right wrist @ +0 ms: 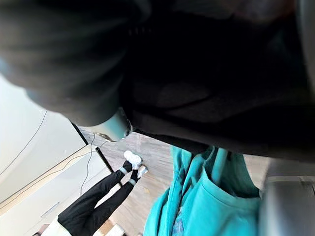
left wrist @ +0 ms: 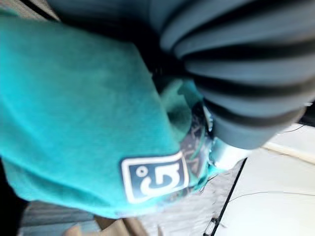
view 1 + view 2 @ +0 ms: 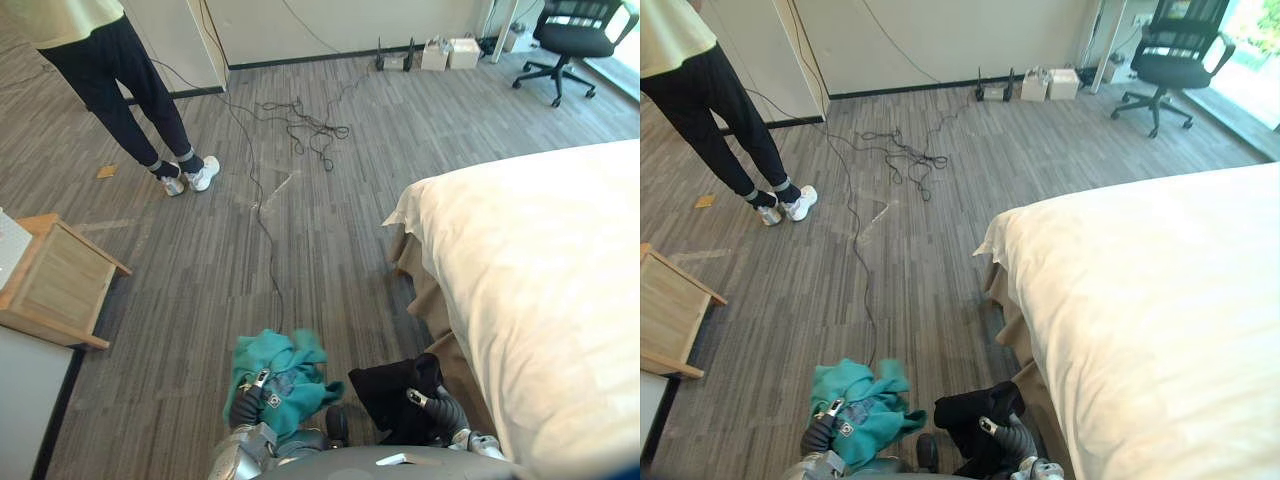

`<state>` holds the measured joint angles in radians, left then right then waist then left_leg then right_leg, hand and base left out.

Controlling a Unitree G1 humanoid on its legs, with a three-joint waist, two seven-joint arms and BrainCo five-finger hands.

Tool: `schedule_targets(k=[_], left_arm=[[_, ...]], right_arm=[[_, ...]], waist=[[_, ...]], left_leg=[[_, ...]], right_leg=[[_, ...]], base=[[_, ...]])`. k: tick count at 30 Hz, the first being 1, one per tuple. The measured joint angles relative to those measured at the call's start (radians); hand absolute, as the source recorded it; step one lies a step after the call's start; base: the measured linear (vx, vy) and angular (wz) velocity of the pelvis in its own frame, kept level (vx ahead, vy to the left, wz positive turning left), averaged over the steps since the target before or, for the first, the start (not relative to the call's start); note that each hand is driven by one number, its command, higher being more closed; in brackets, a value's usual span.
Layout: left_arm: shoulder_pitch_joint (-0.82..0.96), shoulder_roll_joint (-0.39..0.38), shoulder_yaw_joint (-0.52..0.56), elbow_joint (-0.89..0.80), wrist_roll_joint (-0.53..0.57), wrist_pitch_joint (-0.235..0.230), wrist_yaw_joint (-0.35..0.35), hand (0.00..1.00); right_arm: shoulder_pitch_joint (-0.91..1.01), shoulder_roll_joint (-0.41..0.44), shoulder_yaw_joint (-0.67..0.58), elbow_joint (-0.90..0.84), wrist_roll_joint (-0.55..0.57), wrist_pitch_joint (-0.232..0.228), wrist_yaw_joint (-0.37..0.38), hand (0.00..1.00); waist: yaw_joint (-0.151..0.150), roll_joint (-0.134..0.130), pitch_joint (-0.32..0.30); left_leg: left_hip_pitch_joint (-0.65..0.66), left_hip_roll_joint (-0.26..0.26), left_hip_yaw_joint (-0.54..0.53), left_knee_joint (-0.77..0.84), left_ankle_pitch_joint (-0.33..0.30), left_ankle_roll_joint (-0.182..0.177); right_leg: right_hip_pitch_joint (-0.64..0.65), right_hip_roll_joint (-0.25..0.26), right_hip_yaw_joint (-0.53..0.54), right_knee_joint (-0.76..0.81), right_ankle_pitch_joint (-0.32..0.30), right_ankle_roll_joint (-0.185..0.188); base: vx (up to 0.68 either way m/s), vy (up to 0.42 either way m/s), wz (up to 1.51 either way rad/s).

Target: Tidy the bed and pick cloth on bed and put in laundry

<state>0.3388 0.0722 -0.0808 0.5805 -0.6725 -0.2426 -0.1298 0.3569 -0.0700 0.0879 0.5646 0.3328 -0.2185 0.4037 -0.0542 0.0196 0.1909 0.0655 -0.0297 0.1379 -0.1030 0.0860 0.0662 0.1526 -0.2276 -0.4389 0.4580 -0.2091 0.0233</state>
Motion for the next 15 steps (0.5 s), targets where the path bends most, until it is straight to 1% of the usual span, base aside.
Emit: schedule_targets(k=[2,3,4,5,7,9,10,11,15], left_arm=[[-0.003,0.020,-0.021,-0.009,0.012,0.012,-0.018,1.00],[-0.002,0.027,-0.033,-0.020,0.031,0.021,-0.021,1.00],[0.002,0.035,-0.035,-0.028,0.035,0.024,-0.022,1.00],[0.002,0.039,-0.037,-0.037,0.036,0.037,-0.022,1.00],[0.005,0.030,-0.056,-0.052,0.035,0.059,-0.023,1.00],[0.003,0.031,-0.069,-0.062,0.034,0.072,-0.025,1.00],[0.000,0.032,-0.068,-0.069,0.033,0.080,-0.040,1.00],[0.008,0.072,-0.108,-0.068,0.033,0.079,-0.089,1.00],[0.006,0.072,-0.108,-0.068,0.033,0.079,-0.089,1.00]], right_arm=[[0.009,-0.002,0.010,0.002,0.017,-0.015,-0.027,1.00],[0.018,0.002,0.011,0.002,0.035,-0.018,-0.037,1.00],[0.023,0.005,0.017,0.001,0.048,-0.017,-0.038,1.00],[0.030,0.011,0.017,0.001,0.067,-0.017,-0.038,1.00],[0.033,0.008,0.012,0.000,0.074,-0.018,-0.037,1.00],[0.032,0.002,0.005,-0.005,0.074,-0.018,-0.037,1.00],[0.032,-0.006,0.004,-0.007,0.078,-0.016,-0.035,1.00],[0.038,-0.010,0.002,0.006,0.088,-0.018,0.004,1.00],[0.036,-0.010,0.002,0.006,0.088,-0.018,0.004,1.00]], waist=[[-0.004,-0.008,-0.003],[-0.003,-0.018,-0.009],[-0.002,-0.028,-0.015],[0.006,-0.040,-0.011],[0.014,-0.040,-0.010],[0.012,-0.025,-0.005],[0.009,-0.015,-0.010],[-0.013,-0.036,-0.024],[-0.011,-0.039,-0.022]], left_leg=[[0.001,0.010,-0.038,0.000,0.022,-0.005],[-0.010,0.011,-0.055,0.000,0.028,-0.008],[-0.017,0.008,-0.059,0.000,0.032,-0.012],[-0.021,0.002,-0.059,0.000,0.039,-0.022],[-0.024,-0.005,-0.041,0.001,0.042,-0.021],[-0.027,-0.007,-0.034,0.001,0.043,-0.020],[-0.031,-0.009,-0.026,0.001,0.045,-0.019],[-0.021,-0.028,-0.033,-0.001,0.034,-0.025],[-0.022,-0.030,-0.035,-0.001,0.034,-0.025]], right_leg=[[0.000,0.030,0.068,0.012,0.007,-0.006],[0.007,0.050,0.101,-0.021,-0.005,-0.017],[0.020,0.055,0.109,-0.053,-0.010,-0.019],[0.043,0.059,0.113,-0.106,-0.020,-0.011],[0.062,0.058,0.125,-0.161,-0.032,0.010],[0.067,0.058,0.129,-0.185,-0.035,0.014],[0.067,0.057,0.141,-0.204,-0.038,0.020],[0.119,0.054,0.180,-0.298,-0.045,0.060],[0.120,0.054,0.180,-0.300,-0.045,0.061]], base=[[0.08,-0.070,0.70],[0.06,-0.094,0.41],[0.08,-0.125,0.28],[0.06,-0.089,0.01],[0.05,-0.107,-0.20],[0.01,-0.083,-0.21],[0.00,-0.052,-0.17],[0.01,-0.043,-0.10],[0.01,-0.046,0.02]])
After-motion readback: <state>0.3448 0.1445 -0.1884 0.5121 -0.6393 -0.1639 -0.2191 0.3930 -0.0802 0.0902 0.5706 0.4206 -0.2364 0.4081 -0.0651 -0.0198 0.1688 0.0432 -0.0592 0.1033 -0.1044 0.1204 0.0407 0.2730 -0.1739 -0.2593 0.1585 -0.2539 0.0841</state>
